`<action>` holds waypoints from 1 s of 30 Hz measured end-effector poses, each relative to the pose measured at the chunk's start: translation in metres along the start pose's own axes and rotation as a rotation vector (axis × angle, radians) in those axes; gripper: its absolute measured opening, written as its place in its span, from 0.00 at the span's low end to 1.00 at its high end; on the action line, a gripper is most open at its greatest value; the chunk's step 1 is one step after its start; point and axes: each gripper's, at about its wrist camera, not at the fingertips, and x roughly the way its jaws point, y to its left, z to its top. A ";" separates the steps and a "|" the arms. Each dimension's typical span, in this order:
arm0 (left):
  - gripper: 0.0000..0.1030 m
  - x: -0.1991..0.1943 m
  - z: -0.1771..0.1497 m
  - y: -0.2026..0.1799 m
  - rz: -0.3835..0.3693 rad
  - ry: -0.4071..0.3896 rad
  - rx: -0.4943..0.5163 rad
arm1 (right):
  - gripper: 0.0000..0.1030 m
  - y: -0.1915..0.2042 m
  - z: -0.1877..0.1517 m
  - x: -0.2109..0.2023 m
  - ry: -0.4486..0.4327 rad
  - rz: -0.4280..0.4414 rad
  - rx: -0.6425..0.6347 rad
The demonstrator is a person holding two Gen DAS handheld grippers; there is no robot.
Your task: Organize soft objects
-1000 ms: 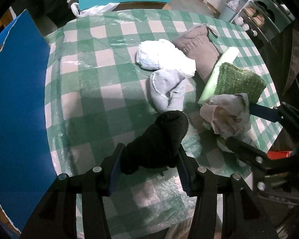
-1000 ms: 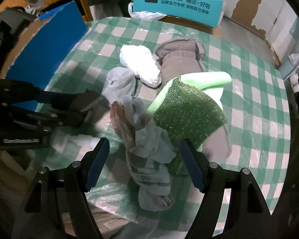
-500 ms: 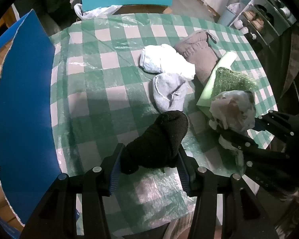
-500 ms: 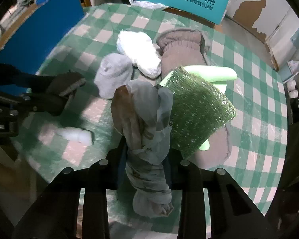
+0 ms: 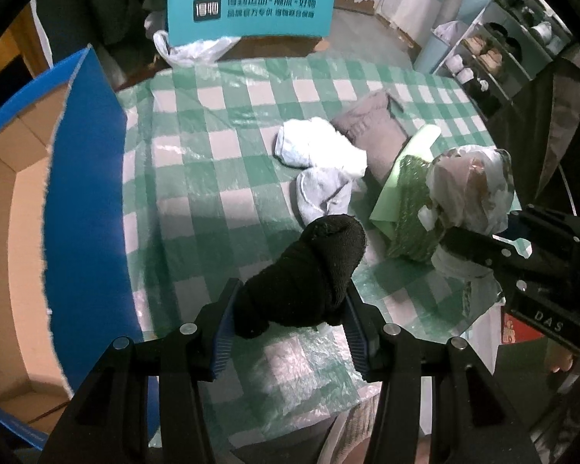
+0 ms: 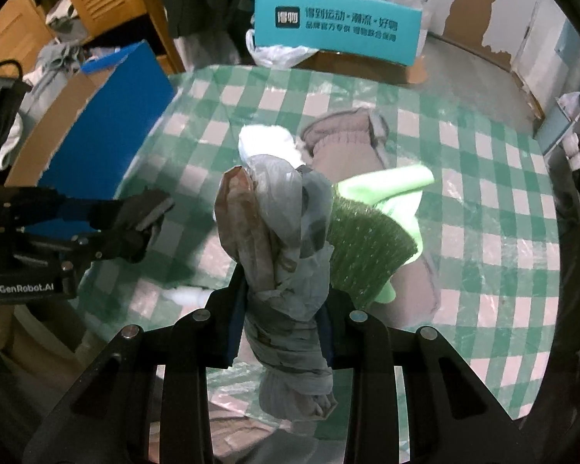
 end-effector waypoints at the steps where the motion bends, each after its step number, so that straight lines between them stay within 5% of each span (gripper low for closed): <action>1: 0.49 -0.004 0.000 0.000 0.001 -0.010 0.004 | 0.29 0.001 0.001 -0.002 -0.004 -0.001 0.003; 30: 0.49 -0.083 0.003 0.032 0.032 -0.183 -0.020 | 0.29 0.042 0.040 -0.055 -0.137 0.035 -0.032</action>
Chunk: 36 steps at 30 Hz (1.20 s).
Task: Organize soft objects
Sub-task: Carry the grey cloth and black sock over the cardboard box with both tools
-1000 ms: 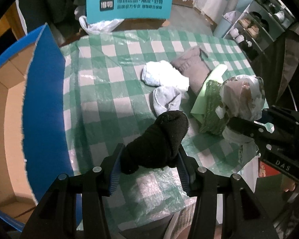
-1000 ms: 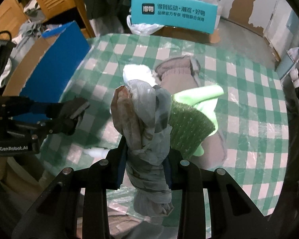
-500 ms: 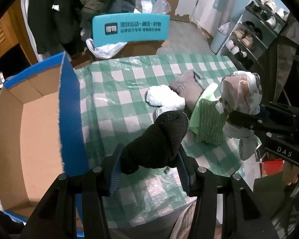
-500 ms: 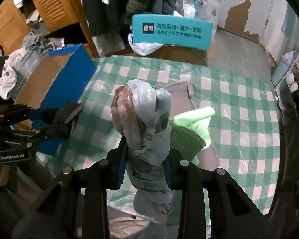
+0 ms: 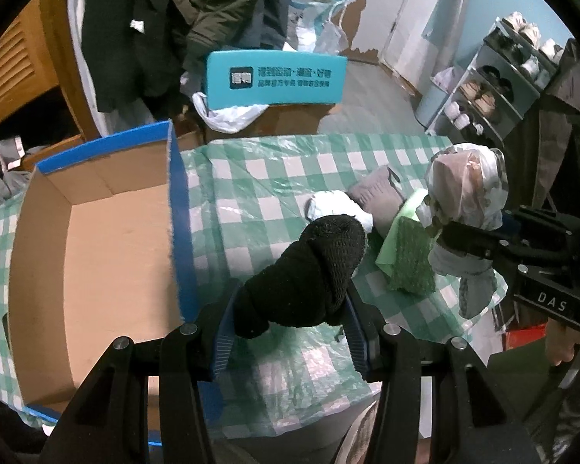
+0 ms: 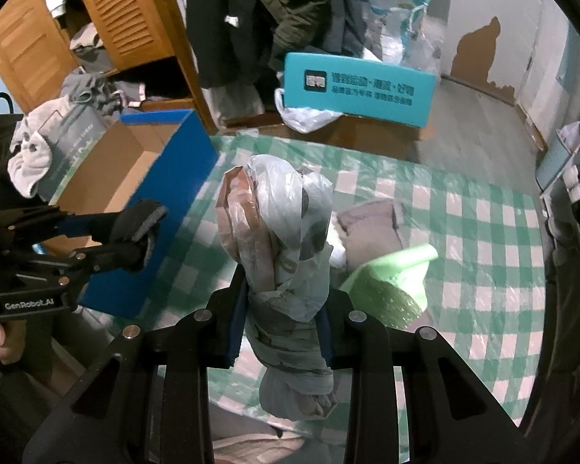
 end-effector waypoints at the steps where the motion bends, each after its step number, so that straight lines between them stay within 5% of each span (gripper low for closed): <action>1: 0.49 -0.002 0.000 0.002 0.002 -0.005 -0.003 | 0.29 0.003 0.002 0.000 -0.003 0.005 -0.005; 36: 0.50 -0.042 -0.014 0.089 0.063 -0.082 -0.127 | 0.28 0.100 0.058 0.027 -0.001 0.097 -0.130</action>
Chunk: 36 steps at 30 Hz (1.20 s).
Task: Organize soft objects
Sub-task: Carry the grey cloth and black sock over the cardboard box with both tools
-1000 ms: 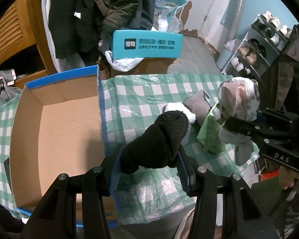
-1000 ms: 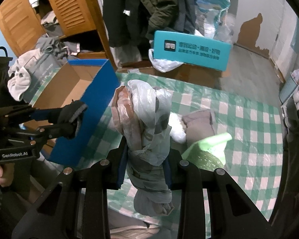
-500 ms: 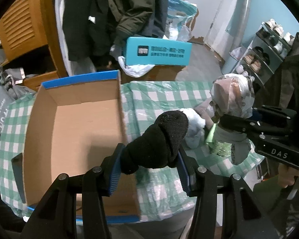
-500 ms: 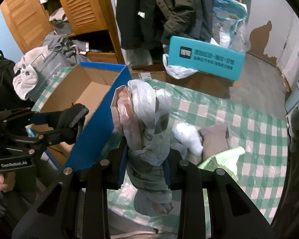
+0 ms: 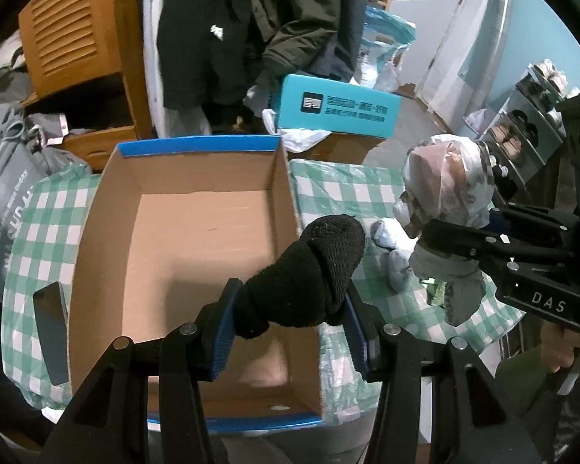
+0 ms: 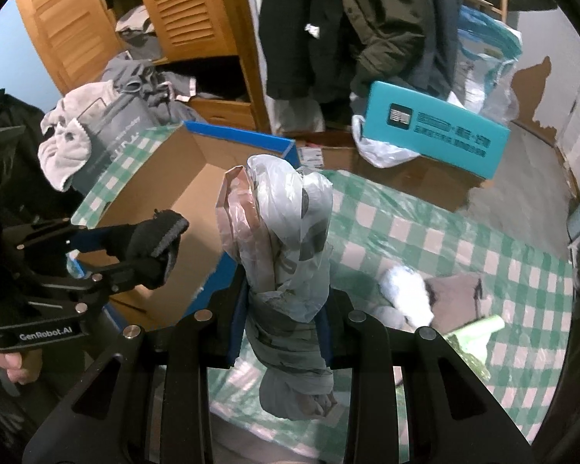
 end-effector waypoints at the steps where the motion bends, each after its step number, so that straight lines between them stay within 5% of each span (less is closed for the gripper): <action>1: 0.50 0.000 -0.001 0.003 0.002 0.000 -0.004 | 0.28 0.003 0.002 0.002 0.001 0.005 -0.005; 36: 0.51 0.011 -0.013 0.095 0.100 0.036 -0.174 | 0.28 0.099 0.048 0.085 0.119 0.109 -0.100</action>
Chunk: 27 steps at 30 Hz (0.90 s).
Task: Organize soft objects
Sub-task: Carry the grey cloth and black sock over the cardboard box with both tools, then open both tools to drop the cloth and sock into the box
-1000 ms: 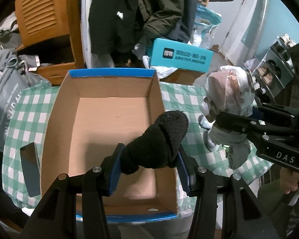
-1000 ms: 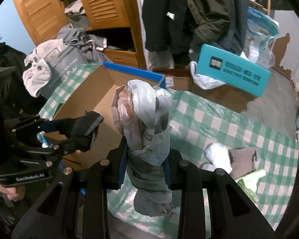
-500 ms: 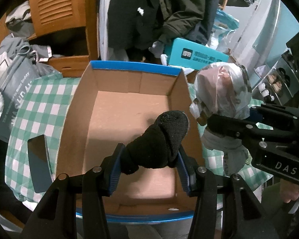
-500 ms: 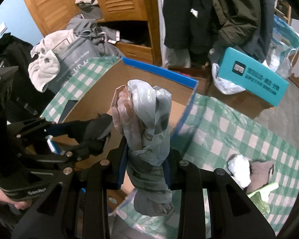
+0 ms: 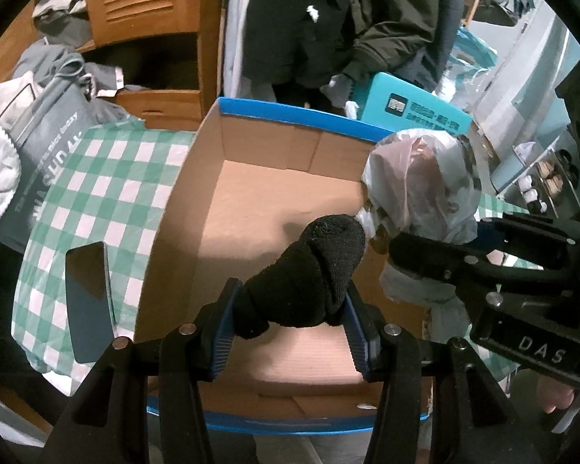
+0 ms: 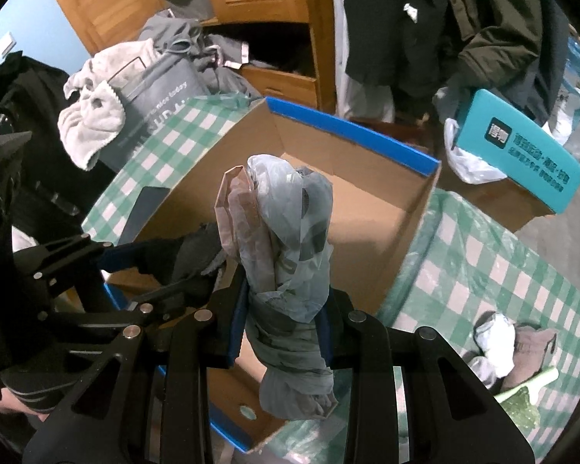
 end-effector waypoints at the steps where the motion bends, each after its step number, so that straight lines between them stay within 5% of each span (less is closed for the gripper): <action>1: 0.51 0.001 0.000 0.002 0.006 0.004 -0.004 | 0.28 0.001 0.000 0.003 0.006 0.001 -0.002; 8: 0.54 0.007 -0.001 0.012 0.035 0.028 -0.034 | 0.32 -0.001 -0.001 0.015 0.037 -0.012 0.002; 18: 0.68 0.005 0.000 0.010 0.051 0.014 -0.039 | 0.66 -0.012 0.000 0.004 -0.001 -0.053 0.050; 27: 0.70 0.004 -0.003 -0.004 0.054 0.015 -0.001 | 0.73 -0.021 -0.006 -0.008 -0.022 -0.087 0.057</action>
